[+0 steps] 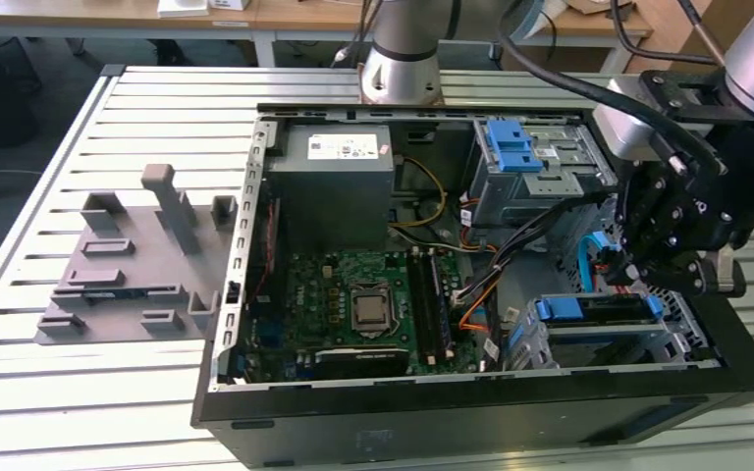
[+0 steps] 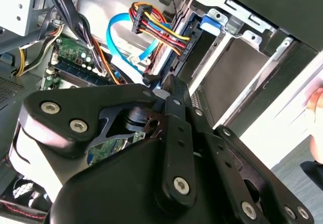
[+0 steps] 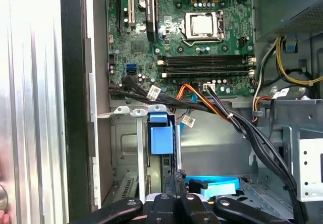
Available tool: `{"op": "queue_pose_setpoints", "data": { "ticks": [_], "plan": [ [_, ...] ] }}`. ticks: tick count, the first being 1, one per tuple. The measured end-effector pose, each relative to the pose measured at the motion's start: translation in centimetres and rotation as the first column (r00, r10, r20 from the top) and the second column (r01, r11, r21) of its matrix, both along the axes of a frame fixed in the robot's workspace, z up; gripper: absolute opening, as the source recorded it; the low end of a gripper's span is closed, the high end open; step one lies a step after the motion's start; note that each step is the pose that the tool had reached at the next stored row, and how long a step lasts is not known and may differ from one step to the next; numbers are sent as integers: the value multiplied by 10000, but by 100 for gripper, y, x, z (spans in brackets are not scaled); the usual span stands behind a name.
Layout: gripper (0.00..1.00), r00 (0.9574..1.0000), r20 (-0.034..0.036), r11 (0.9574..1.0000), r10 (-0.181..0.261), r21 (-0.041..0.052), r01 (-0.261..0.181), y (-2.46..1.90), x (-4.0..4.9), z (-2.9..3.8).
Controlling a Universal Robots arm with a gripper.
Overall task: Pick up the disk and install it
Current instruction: 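Insert the second disk wire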
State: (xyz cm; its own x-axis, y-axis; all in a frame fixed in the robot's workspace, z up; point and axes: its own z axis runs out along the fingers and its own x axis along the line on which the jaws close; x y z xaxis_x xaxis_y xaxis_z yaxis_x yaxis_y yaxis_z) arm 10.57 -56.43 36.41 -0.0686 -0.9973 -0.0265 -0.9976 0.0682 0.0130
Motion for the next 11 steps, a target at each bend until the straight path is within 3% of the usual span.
{"op": "queue_pose_setpoints", "data": {
  "ticks": [6, 11],
  "plan": [
    [11, 10000, 0, 10000, -1, 0, 1, 0, -3, 147],
    [11, 10000, 28, 10000, -1, 1, 1, 0, -68, 160]
  ]
}}
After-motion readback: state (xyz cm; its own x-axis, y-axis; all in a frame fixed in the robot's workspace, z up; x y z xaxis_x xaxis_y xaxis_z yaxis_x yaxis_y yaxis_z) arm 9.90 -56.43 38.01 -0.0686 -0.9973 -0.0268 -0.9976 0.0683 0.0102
